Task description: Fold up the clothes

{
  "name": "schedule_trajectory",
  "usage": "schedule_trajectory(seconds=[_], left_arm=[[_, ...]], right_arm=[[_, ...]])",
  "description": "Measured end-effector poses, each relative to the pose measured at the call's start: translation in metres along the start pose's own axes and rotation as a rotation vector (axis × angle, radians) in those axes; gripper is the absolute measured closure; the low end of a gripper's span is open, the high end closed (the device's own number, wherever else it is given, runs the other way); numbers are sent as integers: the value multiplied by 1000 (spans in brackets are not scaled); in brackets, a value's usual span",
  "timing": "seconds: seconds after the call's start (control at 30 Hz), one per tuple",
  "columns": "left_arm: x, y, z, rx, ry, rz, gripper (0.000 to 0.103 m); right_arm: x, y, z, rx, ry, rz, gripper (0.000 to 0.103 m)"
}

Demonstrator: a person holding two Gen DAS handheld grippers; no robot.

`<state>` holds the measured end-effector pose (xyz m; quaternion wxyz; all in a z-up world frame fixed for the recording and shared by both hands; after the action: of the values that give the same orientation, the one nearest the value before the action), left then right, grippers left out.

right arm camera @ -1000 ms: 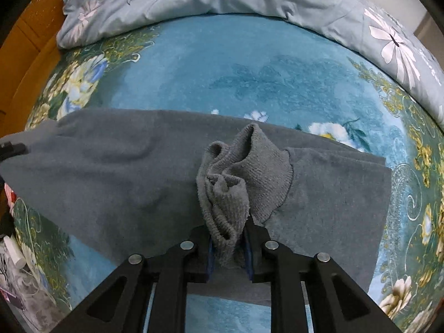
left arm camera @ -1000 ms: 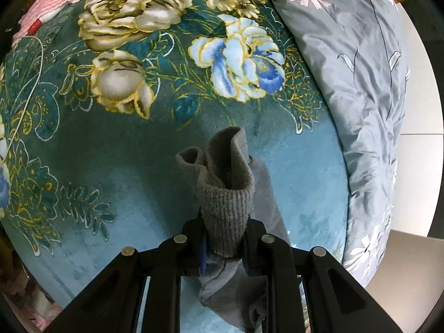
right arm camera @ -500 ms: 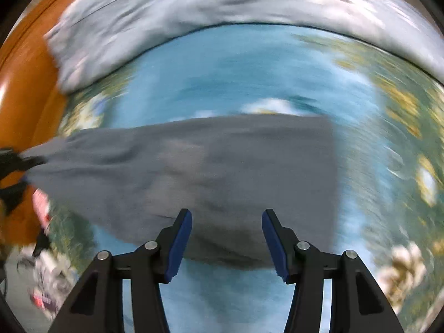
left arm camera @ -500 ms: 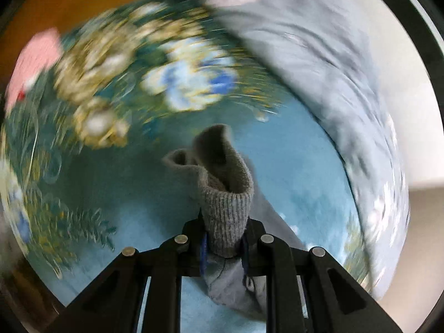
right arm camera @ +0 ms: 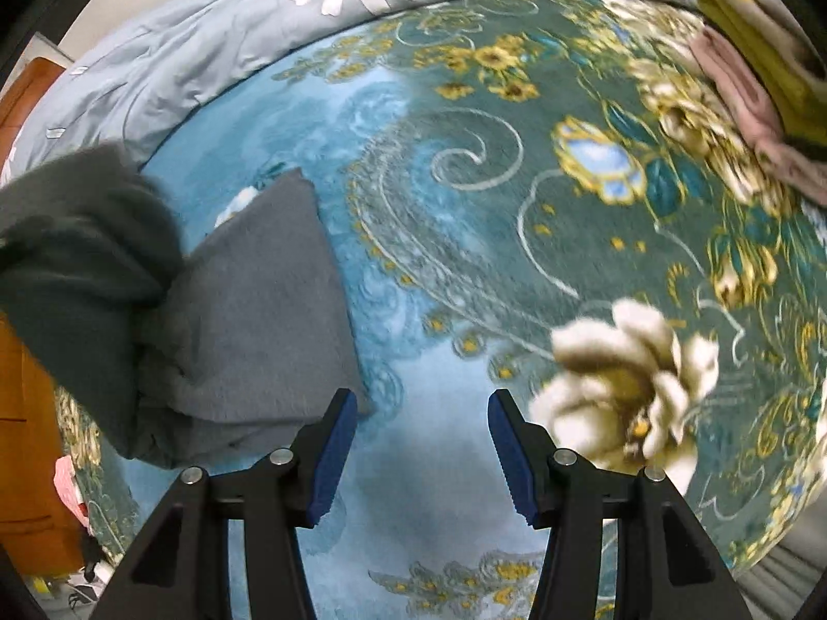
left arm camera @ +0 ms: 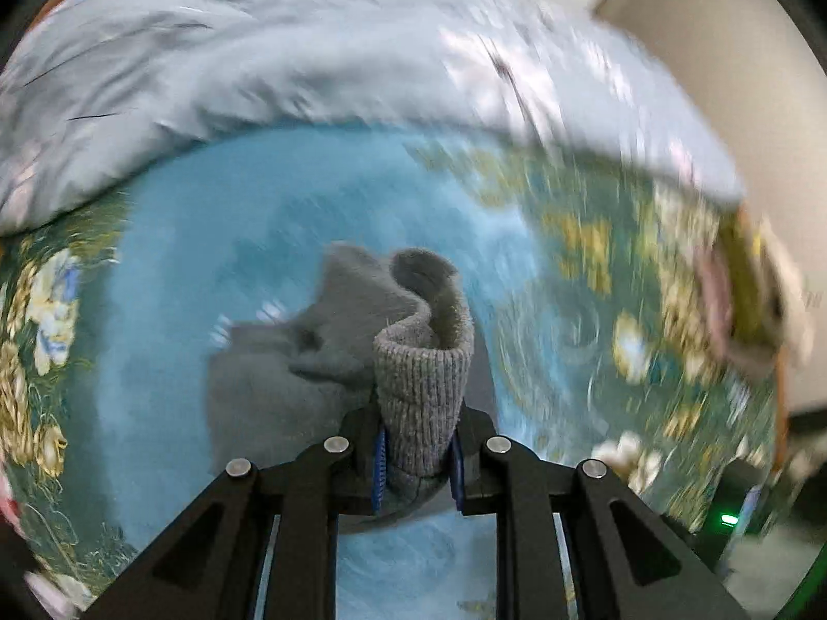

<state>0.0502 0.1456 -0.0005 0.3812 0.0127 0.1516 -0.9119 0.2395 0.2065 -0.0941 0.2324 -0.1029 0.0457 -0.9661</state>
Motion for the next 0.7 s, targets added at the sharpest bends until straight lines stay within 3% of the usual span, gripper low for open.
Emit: schedule_trajectory(seconds=[0.17, 0.23, 0.3, 0.4, 0.47, 0.57, 0.7], left_arm=[[-49, 21, -45, 125, -52, -120, 75], [-67, 29, -61, 173, -65, -163, 57], [-72, 33, -60, 191, -15, -154, 49], [-68, 33, -53, 194, 26, -132, 47], [-49, 29, -44, 176, 30, -78, 45], [4, 25, -37, 159, -34, 55, 44], [85, 40, -36, 210, -154, 270, 44]], right_arm=[[-12, 10, 5, -7, -12, 5, 46], [-16, 12, 6, -8, -15, 5, 46], [-20, 11, 4, -4, -19, 3, 46], [-23, 2, 1, -2, -39, -11, 46], [-21, -7, -1, -3, -69, -19, 46], [-8, -23, -3, -3, -142, -26, 46], [33, -44, -13, 35, -303, 22, 45]])
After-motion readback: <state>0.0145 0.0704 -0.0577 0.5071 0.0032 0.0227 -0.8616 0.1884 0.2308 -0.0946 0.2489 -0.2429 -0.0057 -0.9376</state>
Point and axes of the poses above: each gripper's, at about its wrist camera, not at the fingertips, and z roughly against the way its jaws point, x to its left, y to its underside, the point moved 7 cm from there along -z, roughly the way its jaws point, and after that the axes turned 1 degree about z, right-handed, at the moved point
